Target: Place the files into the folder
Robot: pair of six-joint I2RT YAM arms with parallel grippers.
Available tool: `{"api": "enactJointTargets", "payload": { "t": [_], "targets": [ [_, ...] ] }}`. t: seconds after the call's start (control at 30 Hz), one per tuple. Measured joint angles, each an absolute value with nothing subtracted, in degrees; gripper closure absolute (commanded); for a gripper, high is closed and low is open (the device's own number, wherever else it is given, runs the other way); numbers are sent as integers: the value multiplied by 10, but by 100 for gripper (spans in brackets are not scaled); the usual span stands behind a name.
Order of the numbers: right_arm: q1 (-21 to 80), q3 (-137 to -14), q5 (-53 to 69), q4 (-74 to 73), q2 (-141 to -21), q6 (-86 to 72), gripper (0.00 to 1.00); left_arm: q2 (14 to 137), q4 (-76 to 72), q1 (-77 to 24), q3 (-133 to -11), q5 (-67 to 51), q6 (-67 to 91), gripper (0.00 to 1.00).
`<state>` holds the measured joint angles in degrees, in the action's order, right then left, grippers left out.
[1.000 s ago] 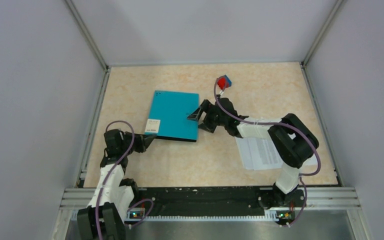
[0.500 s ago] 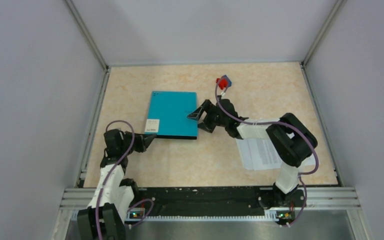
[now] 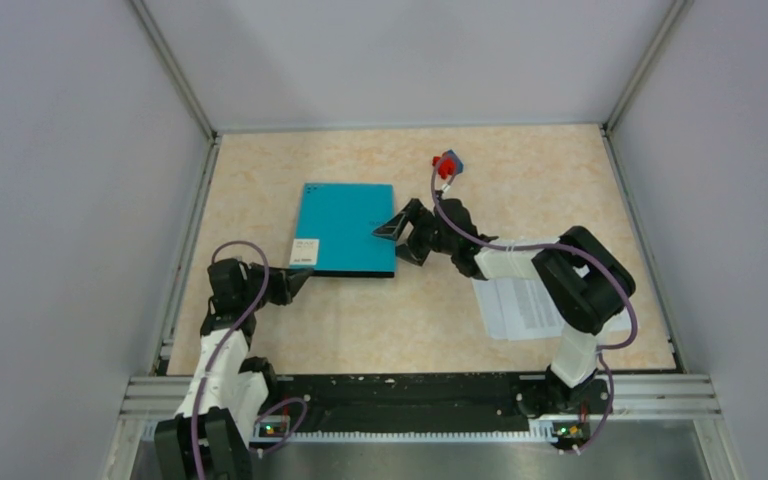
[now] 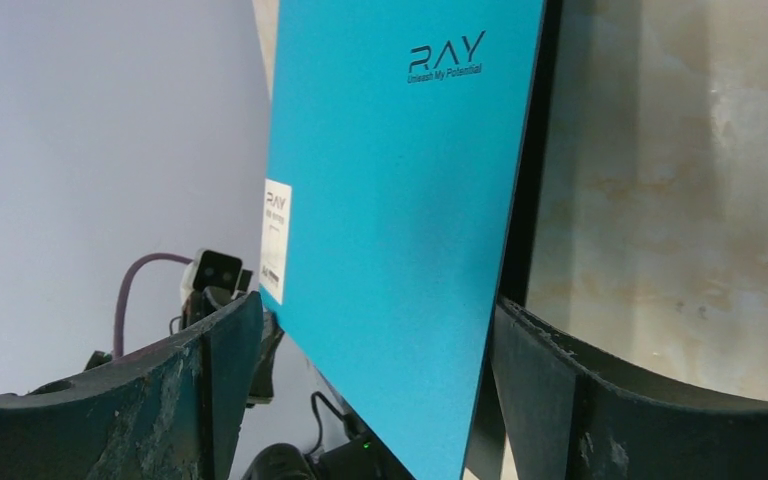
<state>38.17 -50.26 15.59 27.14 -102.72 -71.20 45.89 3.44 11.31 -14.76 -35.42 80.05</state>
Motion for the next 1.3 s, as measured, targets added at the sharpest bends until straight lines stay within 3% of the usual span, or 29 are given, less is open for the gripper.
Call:
{"api": "enactJointTargets", "payload": {
  "t": [0.13, 0.27, 0.33, 0.4, 0.43, 0.47, 0.53, 0.63, 0.9, 1.1, 1.3],
  "targets": [
    [382, -503, 166, 284, -1027, -721, 22, 459, 35, 113, -148, -357, 800, 100],
    [382, -503, 171, 298, -1028, -732, 31, 459, 35, 113, -148, -360, 801, 100],
    [382, -503, 172, 311, -1033, -736, 42, 458, 35, 113, -148, -364, 800, 100],
    [382, -504, 173, 327, -1045, -740, 61, 451, 39, 113, -148, -366, 796, 100],
    [382, -504, 173, 334, -1052, -742, 74, 447, 44, 113, -148, -366, 791, 91],
    [382, -504, 171, 338, -1058, -746, 85, 443, 53, 113, -150, -367, 782, 68],
    [381, -504, 168, 339, -1066, -748, 100, 443, 89, 113, -165, -369, 758, 47],
    [381, -508, 158, 328, -1066, -739, 100, 444, 159, 112, -206, -373, 698, 28],
    [384, -543, 100, 167, -1000, -651, 100, 437, 346, 111, -331, -296, 499, 27],
    [438, -630, -27, -27, -891, -542, 100, 482, 408, 111, -474, -194, 399, 26],
    [544, -772, -113, -129, -913, -471, 49, 521, 407, 110, -572, -124, 367, 26]
  ]
}}
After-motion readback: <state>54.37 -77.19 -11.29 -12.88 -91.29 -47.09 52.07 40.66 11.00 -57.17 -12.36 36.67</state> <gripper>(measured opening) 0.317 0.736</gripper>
